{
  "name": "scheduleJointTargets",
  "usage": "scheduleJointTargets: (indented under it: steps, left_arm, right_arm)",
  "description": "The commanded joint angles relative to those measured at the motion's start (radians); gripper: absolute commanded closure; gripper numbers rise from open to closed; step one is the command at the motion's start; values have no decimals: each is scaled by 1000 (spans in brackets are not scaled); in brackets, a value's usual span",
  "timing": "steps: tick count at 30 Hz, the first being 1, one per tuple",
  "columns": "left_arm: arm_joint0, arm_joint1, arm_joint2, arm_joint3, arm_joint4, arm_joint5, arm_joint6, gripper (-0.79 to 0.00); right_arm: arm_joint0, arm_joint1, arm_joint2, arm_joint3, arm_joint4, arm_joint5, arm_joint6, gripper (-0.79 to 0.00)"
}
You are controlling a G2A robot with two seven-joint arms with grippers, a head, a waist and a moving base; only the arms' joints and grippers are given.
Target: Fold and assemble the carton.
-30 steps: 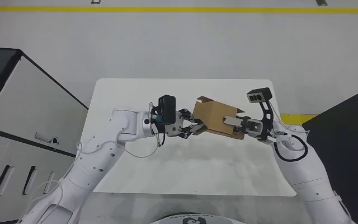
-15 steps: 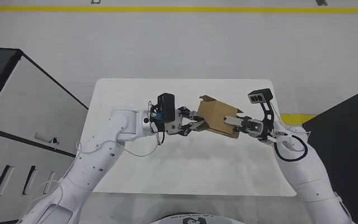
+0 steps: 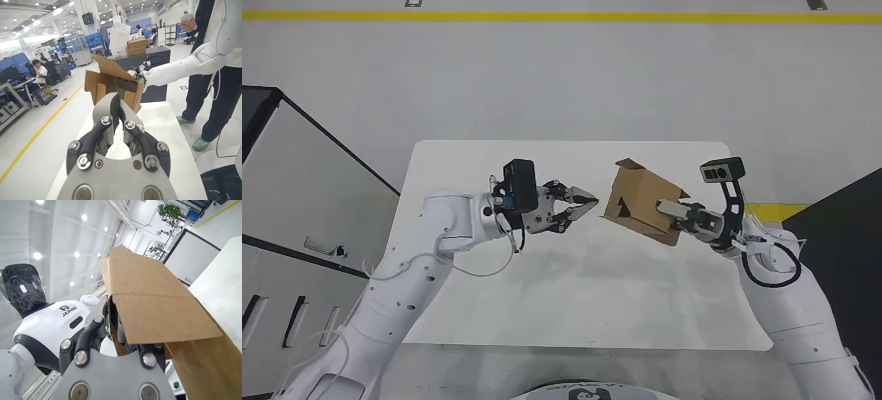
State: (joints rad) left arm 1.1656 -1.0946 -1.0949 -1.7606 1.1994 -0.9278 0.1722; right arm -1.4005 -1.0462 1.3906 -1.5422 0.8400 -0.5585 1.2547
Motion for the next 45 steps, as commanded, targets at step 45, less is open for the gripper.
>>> scheduleJointTargets:
  steps: [45]
  left_arm:
    - [-10,-8,57,3,0,-44,5,0]
  right_arm:
    - [4,-3,-27,-40,-61,45,43,0]
